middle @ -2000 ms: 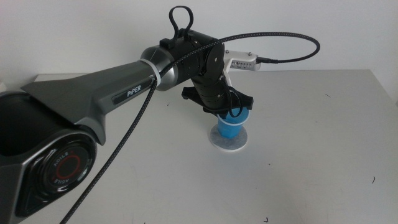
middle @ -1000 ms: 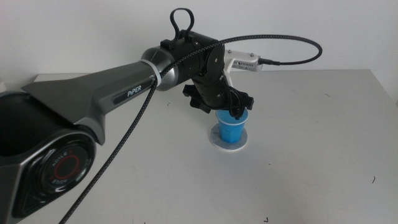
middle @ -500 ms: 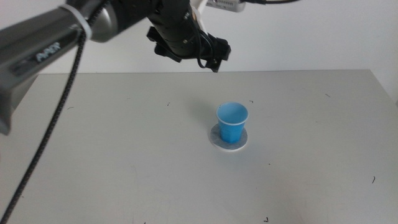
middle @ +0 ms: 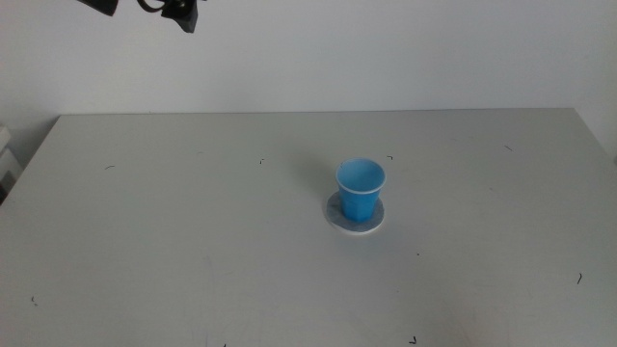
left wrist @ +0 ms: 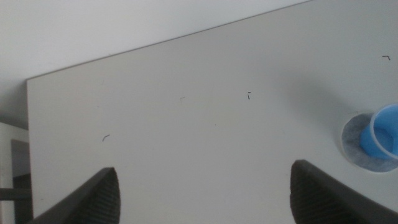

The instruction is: Place an empty cup on a cup mat.

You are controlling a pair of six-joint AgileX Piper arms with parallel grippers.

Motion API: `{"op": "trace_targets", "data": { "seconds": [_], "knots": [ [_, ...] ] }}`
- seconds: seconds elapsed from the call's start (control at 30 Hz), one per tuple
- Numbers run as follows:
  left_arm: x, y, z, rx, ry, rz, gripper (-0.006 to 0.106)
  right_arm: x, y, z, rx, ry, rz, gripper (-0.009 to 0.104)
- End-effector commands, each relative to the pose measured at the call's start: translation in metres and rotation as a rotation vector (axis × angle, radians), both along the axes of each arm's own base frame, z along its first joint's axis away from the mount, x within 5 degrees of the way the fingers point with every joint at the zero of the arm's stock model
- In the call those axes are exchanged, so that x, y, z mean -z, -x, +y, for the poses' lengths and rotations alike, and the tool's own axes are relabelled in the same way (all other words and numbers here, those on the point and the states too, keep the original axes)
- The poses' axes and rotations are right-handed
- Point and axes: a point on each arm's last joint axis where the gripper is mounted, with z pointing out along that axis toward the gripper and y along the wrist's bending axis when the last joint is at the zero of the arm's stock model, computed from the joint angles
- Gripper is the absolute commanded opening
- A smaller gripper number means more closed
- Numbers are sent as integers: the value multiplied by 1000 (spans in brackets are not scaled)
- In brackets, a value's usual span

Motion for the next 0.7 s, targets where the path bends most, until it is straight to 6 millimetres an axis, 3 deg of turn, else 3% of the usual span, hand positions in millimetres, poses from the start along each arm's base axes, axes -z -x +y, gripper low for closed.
{"op": "trace_targets", "data": {
  "seconds": [0.0,0.13,0.23,0.37,0.67],
  "knots": [
    [-30,21,11,23,-20,-96,105,-11,2,0,5,25,-106,94],
    [-38,32,16,68,-56,-112,105,-11,2,0,5,25,-106,94],
    [-43,52,24,82,-36,-187,105,-11,2,0,5,25,-106,94],
    [-37,75,40,85,6,-282,105,-11,2,0,5,25,-106,94],
    [22,129,91,-25,96,-422,105,-11,2,0,5,25,-106,94]
  ]
}}
